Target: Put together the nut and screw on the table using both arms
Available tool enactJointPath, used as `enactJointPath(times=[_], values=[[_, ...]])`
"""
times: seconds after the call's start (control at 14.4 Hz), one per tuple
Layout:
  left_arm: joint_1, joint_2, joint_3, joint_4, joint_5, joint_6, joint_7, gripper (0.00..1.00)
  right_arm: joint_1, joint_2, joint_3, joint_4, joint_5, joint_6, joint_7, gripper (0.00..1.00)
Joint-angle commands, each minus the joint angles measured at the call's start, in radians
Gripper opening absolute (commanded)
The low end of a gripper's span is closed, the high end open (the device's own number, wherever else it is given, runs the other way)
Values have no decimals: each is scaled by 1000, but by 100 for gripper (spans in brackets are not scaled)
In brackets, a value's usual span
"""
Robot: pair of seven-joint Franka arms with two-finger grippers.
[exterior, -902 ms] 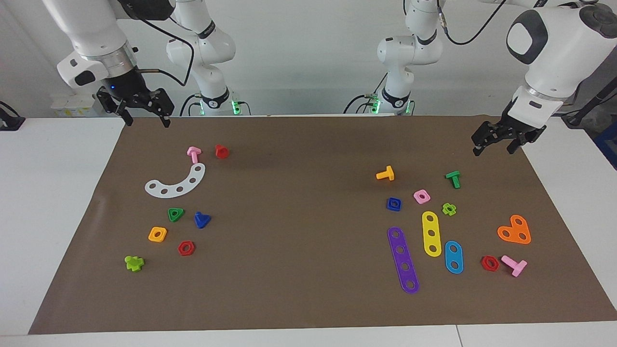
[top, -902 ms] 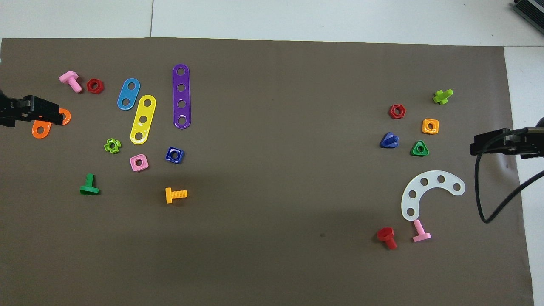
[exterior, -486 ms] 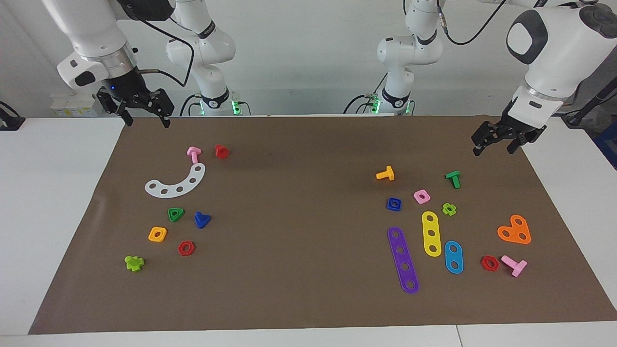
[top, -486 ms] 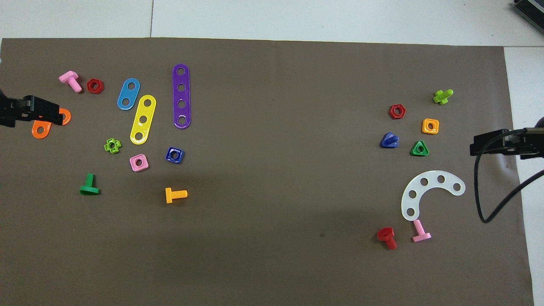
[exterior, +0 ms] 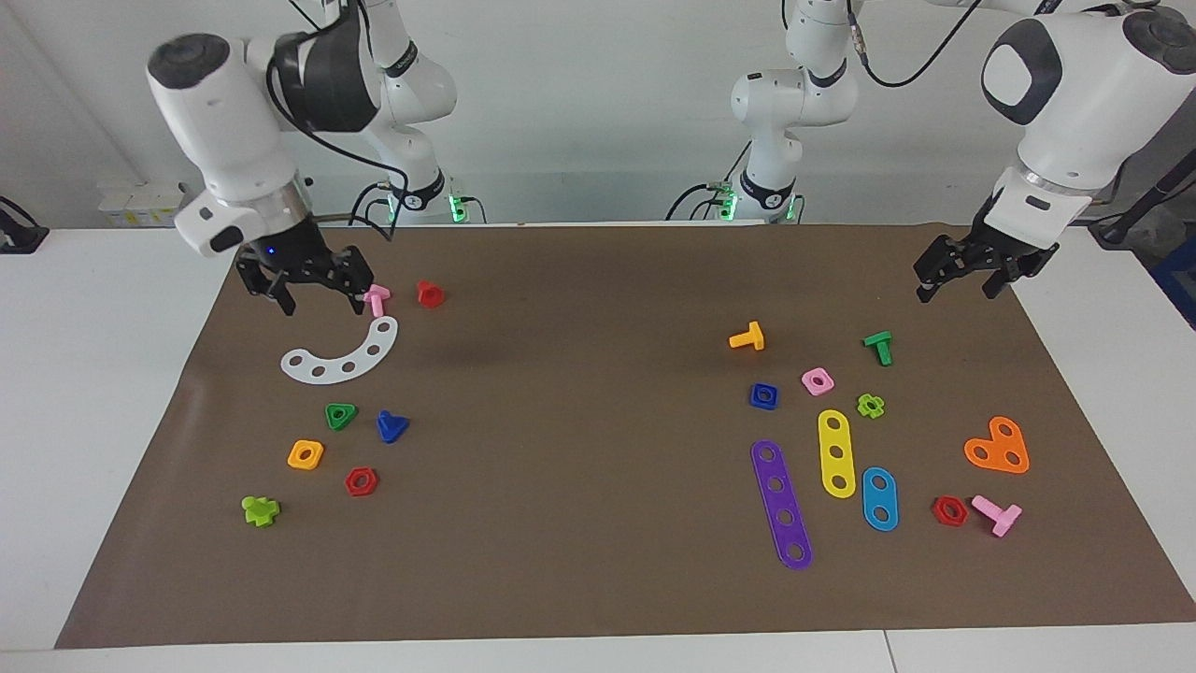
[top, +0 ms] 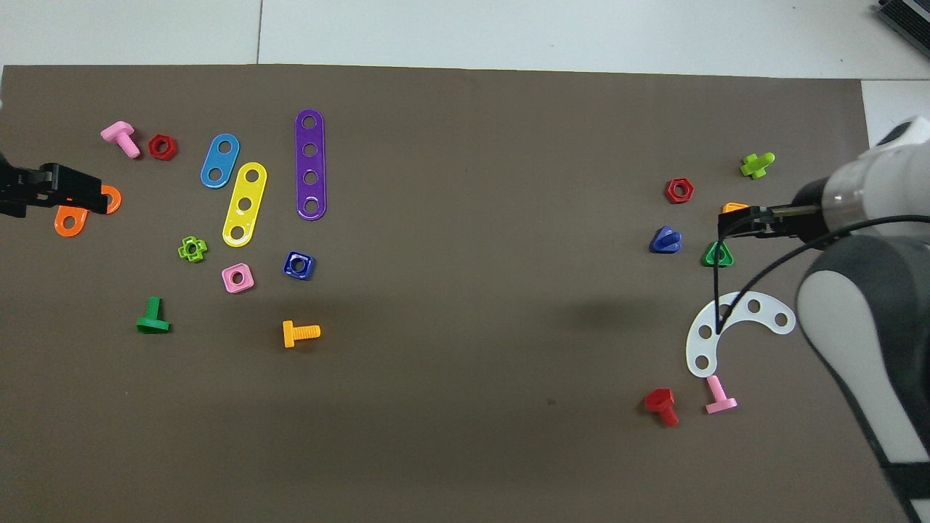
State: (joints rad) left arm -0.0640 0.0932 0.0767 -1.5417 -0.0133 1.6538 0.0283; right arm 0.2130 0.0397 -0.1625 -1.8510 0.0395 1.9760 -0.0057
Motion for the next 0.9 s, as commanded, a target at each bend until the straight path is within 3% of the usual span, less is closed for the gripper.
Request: enactJointPath(times=[0.0,0.35,0.42,0.62,0.83], values=[[10,-29,-6,-34,-4,4,13,100,3,155,3,12,52,153,-141,100],[9,-29,-6,-34,-4,3,13,100,-4,253,3,-72,109,348,-356,98],[10,-29,-6,-34,-5,3,13,100,-3,255,3,-94,112,378,-382,93],[10,-29,-6,-34,-4,4,13,100,-27,285,3,-109,115,409,-459,64],[10,-29,-6,-34,-4,4,13,100,-20,293,3,-114,115,412,-461,57]])
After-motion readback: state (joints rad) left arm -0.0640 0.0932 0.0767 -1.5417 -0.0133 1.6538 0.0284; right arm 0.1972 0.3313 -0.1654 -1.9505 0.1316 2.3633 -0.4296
